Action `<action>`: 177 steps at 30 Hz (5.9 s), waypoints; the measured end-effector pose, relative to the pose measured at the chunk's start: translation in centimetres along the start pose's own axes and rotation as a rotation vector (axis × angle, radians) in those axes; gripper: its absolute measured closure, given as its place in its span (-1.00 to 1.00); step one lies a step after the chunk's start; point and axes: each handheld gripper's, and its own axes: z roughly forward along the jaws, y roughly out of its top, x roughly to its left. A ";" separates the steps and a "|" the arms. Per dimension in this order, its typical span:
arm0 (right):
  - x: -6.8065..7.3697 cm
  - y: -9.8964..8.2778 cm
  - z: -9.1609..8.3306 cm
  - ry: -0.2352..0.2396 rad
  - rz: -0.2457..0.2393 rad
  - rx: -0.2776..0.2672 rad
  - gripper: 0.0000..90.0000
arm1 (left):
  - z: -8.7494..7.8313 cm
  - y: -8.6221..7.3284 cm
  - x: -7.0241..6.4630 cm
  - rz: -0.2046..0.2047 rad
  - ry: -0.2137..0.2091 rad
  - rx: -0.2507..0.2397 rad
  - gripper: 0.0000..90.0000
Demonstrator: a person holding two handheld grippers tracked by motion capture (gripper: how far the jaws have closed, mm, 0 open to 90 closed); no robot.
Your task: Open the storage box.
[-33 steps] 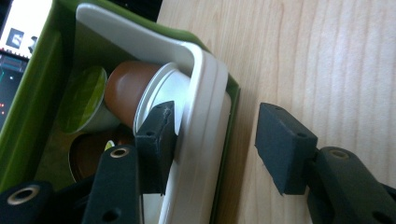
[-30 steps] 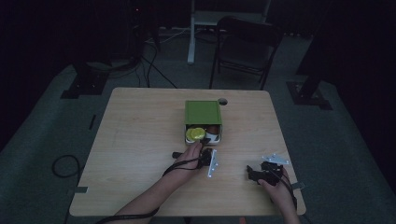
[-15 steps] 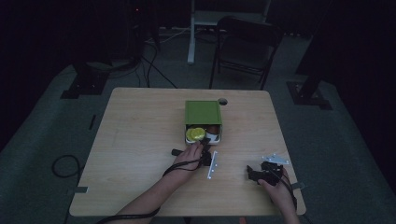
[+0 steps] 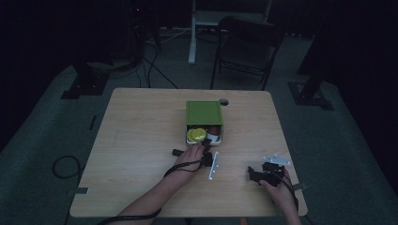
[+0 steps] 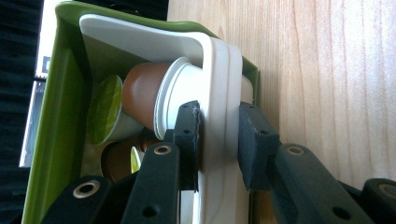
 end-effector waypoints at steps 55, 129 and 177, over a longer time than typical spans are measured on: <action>0.0 0.0 0.0 0.000 0.000 0.000 -0.76 | -4.3 1.8 -1.9 0.028 -0.041 0.003 0.63; 0.0 0.0 0.0 0.000 0.000 0.000 -0.76 | -8.1 2.8 -3.5 -0.089 -0.128 -0.076 0.30; 0.0 0.0 0.0 0.000 0.000 0.000 -0.76 | -12.3 -1.9 -3.0 -0.413 -0.292 -0.062 0.10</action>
